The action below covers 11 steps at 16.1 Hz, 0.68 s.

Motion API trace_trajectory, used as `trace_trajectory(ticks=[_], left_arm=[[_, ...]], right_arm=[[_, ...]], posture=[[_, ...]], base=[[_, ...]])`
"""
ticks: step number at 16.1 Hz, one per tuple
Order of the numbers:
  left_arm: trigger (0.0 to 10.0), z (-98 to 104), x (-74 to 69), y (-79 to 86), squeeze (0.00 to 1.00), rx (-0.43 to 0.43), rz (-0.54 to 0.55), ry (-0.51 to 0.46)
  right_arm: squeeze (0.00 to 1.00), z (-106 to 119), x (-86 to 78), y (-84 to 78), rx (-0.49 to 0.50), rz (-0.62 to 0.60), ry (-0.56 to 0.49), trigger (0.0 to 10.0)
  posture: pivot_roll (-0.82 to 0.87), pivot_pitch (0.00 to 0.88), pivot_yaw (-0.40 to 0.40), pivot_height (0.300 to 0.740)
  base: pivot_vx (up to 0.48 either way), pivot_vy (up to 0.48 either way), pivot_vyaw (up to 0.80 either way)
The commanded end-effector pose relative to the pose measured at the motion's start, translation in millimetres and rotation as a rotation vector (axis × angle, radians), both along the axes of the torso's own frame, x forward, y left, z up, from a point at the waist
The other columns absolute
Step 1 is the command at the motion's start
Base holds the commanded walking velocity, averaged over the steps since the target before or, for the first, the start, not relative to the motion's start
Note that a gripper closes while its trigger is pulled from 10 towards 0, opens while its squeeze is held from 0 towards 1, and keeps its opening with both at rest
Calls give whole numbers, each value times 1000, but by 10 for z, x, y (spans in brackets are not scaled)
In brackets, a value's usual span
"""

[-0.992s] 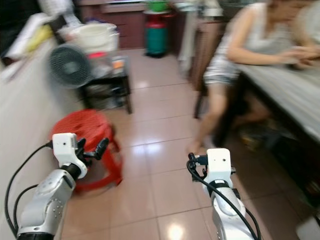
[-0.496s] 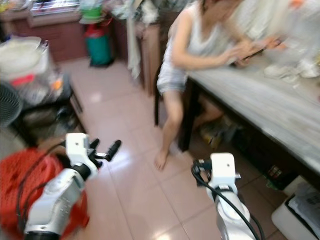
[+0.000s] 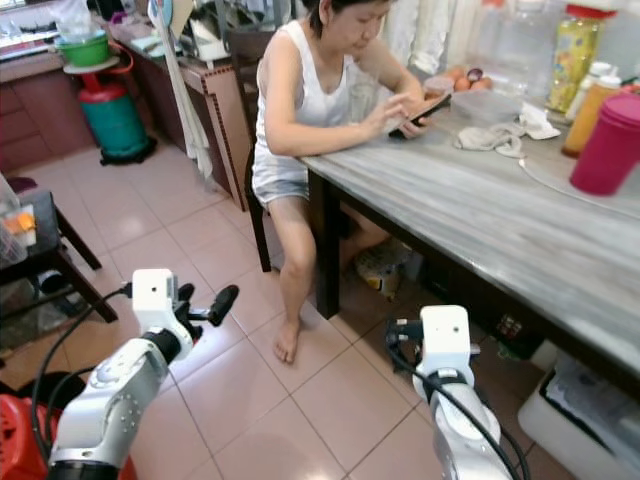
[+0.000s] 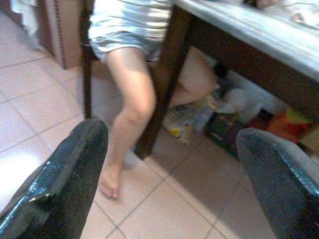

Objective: Setting the table

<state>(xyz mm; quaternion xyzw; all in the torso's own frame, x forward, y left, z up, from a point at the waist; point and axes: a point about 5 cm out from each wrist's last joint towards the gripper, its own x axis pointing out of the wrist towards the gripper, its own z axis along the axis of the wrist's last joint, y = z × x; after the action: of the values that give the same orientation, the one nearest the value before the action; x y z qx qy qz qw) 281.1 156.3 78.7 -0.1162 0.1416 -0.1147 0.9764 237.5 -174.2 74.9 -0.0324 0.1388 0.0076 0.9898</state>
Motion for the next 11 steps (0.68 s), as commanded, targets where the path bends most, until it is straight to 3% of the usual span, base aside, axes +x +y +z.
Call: trace_trajectory(ticks=[1,3,9,11], left_arm=[[10000,-62,-32,127,0,39,40,27],[10000,-71,-32,132,0,42,45,30],[10000,-73,-12,118,0,52,55,51],[10000,-74,-12,127,0,57,53,53]], right_arm=[[0,-1,4,76,22,15,1,10000],[0,-15,4,71,28,8,12,10000],[0,-34,14,73,37,3,23,10000],[0,-34,8,68,39,0,24,10000]], posture=[[-220,0,40,740],[-219,0,40,740],[-219,0,41,740],[-221,0,43,740]], base=[[0,0,0],[0,0,0],[0,0,-718],[0,0,-303]])
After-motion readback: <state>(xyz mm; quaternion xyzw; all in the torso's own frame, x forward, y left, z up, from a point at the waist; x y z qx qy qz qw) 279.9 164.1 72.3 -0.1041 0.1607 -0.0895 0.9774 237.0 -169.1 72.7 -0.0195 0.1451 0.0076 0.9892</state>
